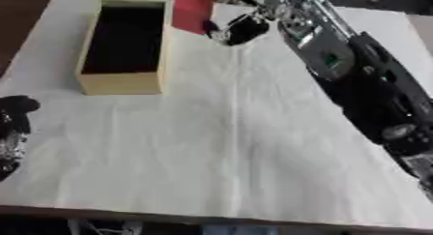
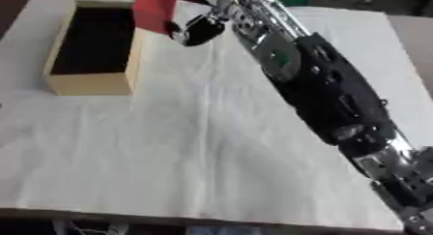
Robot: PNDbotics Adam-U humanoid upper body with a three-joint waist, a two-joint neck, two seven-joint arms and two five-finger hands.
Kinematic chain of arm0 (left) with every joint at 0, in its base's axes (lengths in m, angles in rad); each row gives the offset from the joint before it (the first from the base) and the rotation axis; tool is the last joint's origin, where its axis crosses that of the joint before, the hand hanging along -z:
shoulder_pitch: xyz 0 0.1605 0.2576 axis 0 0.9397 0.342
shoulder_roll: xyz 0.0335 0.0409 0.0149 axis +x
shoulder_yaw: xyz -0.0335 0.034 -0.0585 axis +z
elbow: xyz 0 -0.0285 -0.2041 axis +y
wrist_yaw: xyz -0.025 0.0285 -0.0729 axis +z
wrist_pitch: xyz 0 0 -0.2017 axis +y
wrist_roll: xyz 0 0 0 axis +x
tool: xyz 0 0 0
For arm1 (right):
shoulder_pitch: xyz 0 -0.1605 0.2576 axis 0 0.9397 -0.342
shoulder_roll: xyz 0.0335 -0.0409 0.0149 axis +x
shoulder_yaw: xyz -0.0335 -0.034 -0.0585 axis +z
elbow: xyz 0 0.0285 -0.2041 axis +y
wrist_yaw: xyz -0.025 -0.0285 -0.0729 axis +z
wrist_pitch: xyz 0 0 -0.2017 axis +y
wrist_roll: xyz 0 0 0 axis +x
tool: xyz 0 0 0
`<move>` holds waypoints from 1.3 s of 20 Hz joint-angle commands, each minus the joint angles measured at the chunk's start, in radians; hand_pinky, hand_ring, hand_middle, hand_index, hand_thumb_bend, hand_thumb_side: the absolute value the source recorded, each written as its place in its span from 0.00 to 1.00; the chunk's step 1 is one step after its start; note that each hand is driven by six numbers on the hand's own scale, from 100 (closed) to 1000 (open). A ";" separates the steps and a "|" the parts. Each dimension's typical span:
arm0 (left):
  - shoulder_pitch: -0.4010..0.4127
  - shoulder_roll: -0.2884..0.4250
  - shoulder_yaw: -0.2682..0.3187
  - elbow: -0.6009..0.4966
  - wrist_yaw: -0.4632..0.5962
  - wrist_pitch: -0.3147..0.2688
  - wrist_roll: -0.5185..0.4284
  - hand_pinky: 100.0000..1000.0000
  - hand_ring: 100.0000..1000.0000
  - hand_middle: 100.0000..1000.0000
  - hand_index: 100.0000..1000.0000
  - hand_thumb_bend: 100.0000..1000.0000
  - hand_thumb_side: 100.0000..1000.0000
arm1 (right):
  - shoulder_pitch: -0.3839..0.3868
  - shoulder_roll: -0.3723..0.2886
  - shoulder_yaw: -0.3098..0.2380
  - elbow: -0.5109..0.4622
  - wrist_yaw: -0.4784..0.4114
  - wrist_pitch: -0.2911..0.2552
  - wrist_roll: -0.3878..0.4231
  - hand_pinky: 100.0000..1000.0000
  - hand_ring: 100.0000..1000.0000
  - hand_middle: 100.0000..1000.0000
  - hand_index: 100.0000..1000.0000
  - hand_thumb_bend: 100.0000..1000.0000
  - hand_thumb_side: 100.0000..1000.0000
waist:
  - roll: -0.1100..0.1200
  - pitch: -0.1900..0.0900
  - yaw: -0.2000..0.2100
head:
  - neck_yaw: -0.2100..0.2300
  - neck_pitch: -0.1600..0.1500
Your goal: Pick up objects on the table and place them in the box.
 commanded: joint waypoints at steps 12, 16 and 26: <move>-0.033 0.011 -0.018 -0.015 0.017 -0.001 -0.021 1.00 0.79 0.65 0.74 0.00 0.19 | -0.081 0.176 -0.031 0.240 0.133 -0.061 -0.057 0.69 0.99 0.40 0.87 0.07 0.00 | 0.001 -0.001 0.056 | -0.033 -0.024; -0.033 0.010 -0.018 -0.014 0.017 -0.001 -0.021 1.00 0.79 0.65 0.74 0.00 0.19 | -0.083 0.191 -0.037 0.265 0.160 -0.069 -0.077 0.72 1.00 0.72 0.91 0.17 0.00 | 0.001 0.000 0.060 | -0.033 -0.025; -0.029 0.008 -0.016 -0.012 0.015 0.000 -0.019 1.00 0.79 0.65 0.74 0.00 0.19 | -0.075 0.186 -0.050 0.270 0.158 -0.069 -0.113 0.75 1.00 0.93 0.95 0.22 0.00 | 0.005 -0.003 0.049 | -0.027 -0.023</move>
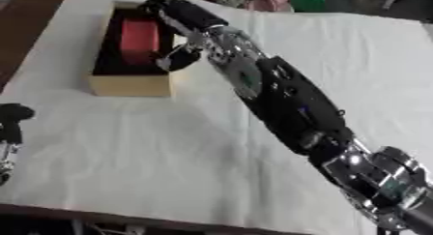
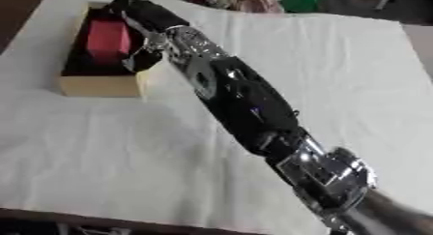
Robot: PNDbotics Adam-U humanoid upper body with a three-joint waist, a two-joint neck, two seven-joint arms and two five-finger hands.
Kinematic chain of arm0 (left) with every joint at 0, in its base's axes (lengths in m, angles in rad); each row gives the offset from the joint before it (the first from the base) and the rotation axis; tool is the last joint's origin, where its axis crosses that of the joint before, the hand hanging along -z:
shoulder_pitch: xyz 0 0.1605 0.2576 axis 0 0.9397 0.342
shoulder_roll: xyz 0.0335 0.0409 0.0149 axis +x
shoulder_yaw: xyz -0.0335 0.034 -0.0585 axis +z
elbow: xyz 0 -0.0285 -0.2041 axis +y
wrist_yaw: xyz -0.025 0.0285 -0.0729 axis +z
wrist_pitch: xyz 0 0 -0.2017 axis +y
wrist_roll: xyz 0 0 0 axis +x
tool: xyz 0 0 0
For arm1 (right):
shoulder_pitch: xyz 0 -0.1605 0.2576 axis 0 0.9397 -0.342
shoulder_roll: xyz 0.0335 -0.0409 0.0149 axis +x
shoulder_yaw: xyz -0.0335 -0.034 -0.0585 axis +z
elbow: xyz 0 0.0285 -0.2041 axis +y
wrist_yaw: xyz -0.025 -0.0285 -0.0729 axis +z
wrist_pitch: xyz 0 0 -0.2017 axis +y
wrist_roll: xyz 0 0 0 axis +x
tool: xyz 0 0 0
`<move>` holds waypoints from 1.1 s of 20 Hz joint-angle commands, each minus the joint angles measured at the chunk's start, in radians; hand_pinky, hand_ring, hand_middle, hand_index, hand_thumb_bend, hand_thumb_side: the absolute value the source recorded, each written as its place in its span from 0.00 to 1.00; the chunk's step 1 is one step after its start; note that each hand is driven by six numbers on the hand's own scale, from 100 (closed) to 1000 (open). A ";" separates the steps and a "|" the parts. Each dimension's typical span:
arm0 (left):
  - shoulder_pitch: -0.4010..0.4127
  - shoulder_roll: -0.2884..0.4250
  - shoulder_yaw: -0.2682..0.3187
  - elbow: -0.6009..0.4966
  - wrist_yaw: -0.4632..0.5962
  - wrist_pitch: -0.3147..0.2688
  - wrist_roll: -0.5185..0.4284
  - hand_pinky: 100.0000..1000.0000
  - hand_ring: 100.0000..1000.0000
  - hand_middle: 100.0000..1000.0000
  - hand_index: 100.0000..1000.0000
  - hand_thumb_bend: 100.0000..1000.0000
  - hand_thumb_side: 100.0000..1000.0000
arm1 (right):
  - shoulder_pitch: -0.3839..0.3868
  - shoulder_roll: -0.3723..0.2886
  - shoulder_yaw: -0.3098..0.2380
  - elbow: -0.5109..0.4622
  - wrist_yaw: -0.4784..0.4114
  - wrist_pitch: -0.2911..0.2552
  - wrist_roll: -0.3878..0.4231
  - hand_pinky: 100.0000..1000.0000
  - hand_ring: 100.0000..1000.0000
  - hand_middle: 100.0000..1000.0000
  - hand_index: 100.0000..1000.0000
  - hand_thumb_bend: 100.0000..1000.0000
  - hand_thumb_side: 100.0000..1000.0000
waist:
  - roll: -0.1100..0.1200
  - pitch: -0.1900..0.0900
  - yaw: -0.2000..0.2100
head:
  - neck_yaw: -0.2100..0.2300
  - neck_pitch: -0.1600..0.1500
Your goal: Pick up objects on the table and place them in the box.
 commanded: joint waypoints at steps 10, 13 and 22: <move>0.014 0.009 0.011 -0.010 -0.003 -0.004 0.010 1.00 0.79 0.65 0.74 0.00 0.19 | 0.009 -0.107 -0.041 -0.106 -0.080 0.033 -0.060 0.73 1.00 0.86 0.94 0.09 0.00 | 0.021 -0.031 -0.031 | 0.021 0.000; 0.017 0.008 0.015 -0.010 -0.004 -0.005 0.015 1.00 0.79 0.65 0.74 0.00 0.19 | 0.040 -0.173 -0.062 -0.156 -0.138 0.057 -0.087 0.72 1.00 0.85 0.93 0.13 0.00 | 0.023 -0.032 -0.045 | 0.031 -0.001; 0.026 0.007 0.026 -0.010 -0.010 -0.006 0.028 1.00 0.79 0.65 0.74 0.00 0.19 | 0.218 -0.377 -0.187 -0.276 -0.368 0.156 -0.253 0.70 1.00 0.82 0.94 0.00 0.00 | 0.031 -0.033 -0.086 | 0.058 -0.002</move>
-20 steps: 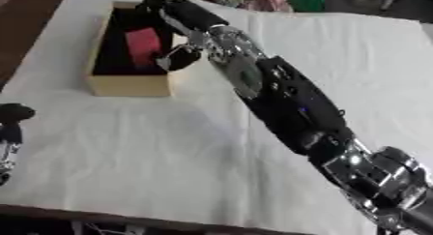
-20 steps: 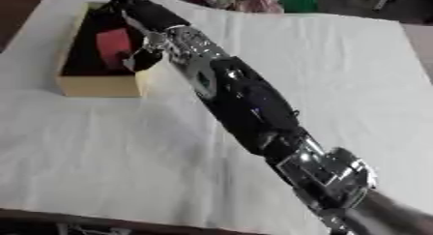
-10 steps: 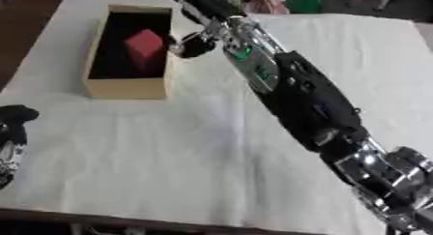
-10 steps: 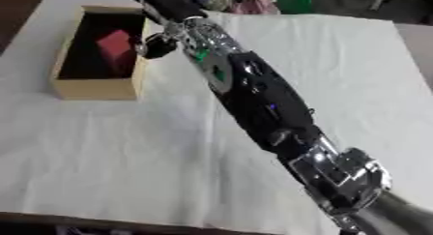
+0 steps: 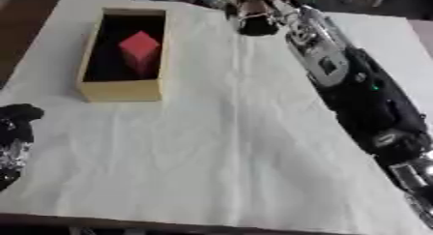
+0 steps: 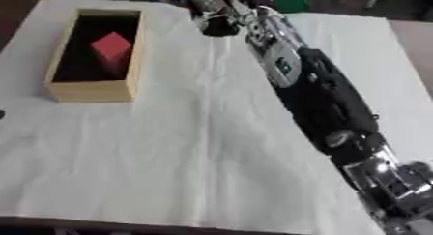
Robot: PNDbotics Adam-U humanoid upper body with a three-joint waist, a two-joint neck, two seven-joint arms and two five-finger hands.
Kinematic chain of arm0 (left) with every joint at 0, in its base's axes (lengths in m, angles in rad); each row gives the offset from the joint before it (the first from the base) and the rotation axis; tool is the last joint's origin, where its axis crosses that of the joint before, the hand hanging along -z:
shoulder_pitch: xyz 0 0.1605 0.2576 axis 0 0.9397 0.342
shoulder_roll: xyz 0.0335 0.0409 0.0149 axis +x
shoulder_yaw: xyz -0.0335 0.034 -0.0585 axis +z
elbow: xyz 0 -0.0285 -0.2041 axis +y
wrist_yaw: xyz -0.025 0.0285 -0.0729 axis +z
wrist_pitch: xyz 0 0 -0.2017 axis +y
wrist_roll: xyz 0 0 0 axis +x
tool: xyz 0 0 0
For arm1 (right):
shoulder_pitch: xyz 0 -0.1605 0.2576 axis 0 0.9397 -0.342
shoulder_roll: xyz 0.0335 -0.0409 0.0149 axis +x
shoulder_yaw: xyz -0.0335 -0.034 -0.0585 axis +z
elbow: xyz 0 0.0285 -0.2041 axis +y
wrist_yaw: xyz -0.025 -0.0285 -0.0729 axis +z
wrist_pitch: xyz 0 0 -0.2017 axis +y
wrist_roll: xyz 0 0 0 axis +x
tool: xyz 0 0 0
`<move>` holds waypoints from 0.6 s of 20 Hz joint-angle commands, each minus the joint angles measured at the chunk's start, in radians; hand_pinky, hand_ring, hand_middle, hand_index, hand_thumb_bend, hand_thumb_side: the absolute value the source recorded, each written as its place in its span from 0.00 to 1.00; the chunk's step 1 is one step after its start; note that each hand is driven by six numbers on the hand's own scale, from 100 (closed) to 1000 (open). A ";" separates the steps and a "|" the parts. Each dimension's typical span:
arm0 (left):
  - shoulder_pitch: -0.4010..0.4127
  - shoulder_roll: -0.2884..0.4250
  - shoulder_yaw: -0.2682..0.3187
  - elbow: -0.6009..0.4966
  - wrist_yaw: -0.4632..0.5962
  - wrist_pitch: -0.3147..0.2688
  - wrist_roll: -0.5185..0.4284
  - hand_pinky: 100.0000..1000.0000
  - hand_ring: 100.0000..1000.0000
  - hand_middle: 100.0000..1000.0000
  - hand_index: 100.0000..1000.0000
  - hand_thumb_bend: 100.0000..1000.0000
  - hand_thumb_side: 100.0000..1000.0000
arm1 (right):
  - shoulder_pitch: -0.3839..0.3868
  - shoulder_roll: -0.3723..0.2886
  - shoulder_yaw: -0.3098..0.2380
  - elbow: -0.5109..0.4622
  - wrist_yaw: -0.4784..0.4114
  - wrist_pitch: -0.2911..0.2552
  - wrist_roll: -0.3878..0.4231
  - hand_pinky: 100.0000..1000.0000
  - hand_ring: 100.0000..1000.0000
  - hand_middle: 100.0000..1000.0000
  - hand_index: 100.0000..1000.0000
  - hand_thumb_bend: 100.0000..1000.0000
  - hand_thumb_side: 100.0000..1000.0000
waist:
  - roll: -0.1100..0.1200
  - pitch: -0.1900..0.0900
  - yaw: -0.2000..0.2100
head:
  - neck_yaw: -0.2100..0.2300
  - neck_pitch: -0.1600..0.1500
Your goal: Pick up objects on the table and place them in the box.
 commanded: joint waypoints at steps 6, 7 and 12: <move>0.001 0.007 0.016 -0.010 -0.003 -0.001 0.012 1.00 0.79 0.65 0.74 0.00 0.19 | 0.153 -0.152 -0.132 -0.078 -0.263 0.059 -0.195 0.68 1.00 0.81 0.95 0.00 0.00 | 0.010 -0.018 -0.022 | 0.017 -0.005; 0.001 0.007 0.017 -0.010 -0.003 -0.001 0.014 1.00 0.79 0.65 0.74 0.00 0.19 | 0.174 -0.159 -0.146 -0.076 -0.296 0.061 -0.220 0.68 1.00 0.80 0.95 0.00 0.00 | 0.010 -0.018 -0.023 | 0.019 -0.005; 0.003 0.007 0.022 -0.011 -0.005 -0.001 0.020 1.00 0.79 0.65 0.74 0.00 0.19 | 0.252 -0.180 -0.196 -0.069 -0.422 0.049 -0.319 0.67 1.00 0.80 0.95 0.00 0.00 | 0.011 -0.016 -0.033 | 0.024 -0.003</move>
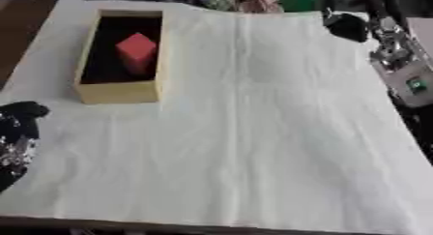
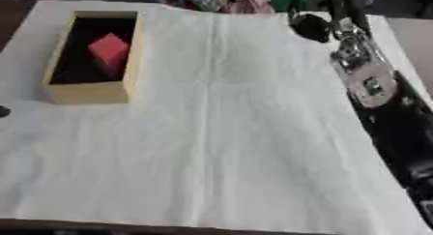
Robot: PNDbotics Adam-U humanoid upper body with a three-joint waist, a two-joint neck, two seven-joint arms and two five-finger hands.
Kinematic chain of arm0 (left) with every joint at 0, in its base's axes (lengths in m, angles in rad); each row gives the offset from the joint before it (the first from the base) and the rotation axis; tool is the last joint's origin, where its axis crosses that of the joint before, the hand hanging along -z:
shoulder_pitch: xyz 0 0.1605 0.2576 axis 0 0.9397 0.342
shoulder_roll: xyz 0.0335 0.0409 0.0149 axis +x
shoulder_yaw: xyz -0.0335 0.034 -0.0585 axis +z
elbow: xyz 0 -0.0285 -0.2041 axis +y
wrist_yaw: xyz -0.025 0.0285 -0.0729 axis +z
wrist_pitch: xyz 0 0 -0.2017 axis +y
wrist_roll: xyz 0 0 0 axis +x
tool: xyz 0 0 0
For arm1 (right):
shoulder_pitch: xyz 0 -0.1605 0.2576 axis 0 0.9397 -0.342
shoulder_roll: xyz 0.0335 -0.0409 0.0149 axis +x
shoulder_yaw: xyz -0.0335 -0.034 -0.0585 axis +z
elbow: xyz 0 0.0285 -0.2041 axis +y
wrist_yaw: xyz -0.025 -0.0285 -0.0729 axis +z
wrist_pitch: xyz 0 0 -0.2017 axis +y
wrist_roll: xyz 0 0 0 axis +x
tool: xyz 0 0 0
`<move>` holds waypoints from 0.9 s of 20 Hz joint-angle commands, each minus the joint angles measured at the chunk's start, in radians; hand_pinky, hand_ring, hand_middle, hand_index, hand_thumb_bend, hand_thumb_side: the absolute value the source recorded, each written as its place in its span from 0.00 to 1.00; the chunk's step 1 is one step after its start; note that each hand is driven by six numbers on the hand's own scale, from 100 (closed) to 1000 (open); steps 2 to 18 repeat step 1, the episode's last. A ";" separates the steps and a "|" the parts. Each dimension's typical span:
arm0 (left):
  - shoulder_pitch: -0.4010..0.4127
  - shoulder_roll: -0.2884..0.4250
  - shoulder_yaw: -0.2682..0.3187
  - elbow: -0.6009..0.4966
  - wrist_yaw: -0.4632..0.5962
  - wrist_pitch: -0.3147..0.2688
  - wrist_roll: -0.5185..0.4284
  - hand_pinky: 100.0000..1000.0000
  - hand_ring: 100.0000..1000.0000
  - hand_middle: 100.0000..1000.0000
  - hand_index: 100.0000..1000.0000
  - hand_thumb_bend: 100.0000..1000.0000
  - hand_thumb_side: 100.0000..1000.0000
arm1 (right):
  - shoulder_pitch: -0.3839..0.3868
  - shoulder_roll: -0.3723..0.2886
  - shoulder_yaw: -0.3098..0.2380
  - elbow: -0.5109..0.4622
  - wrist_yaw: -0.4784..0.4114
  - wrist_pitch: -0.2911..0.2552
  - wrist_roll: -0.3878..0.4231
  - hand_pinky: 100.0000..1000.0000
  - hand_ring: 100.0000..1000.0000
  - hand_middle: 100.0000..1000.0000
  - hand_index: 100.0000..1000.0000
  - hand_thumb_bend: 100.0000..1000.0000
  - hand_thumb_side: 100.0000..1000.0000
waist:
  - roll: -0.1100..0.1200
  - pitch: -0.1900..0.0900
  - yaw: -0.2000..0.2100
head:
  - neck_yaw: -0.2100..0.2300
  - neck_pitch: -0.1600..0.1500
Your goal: Pick up objects on the table and place them in the box.
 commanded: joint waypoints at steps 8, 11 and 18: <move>-0.004 0.007 0.013 -0.011 -0.001 -0.001 0.008 1.00 0.79 0.65 0.74 0.00 0.19 | 0.013 -0.045 -0.040 -0.015 -0.071 -0.009 -0.058 0.67 1.00 0.80 0.95 0.00 0.00 | 0.003 -0.016 -0.001 | 0.005 -0.003; -0.004 0.007 0.013 -0.011 -0.001 -0.001 0.008 1.00 0.79 0.65 0.74 0.00 0.19 | 0.013 -0.045 -0.040 -0.015 -0.071 -0.009 -0.058 0.67 1.00 0.80 0.95 0.00 0.00 | 0.003 -0.016 -0.001 | 0.005 -0.003; -0.004 0.007 0.013 -0.011 -0.001 -0.001 0.008 1.00 0.79 0.65 0.74 0.00 0.19 | 0.013 -0.045 -0.040 -0.015 -0.071 -0.009 -0.058 0.67 1.00 0.80 0.95 0.00 0.00 | 0.003 -0.016 -0.001 | 0.005 -0.003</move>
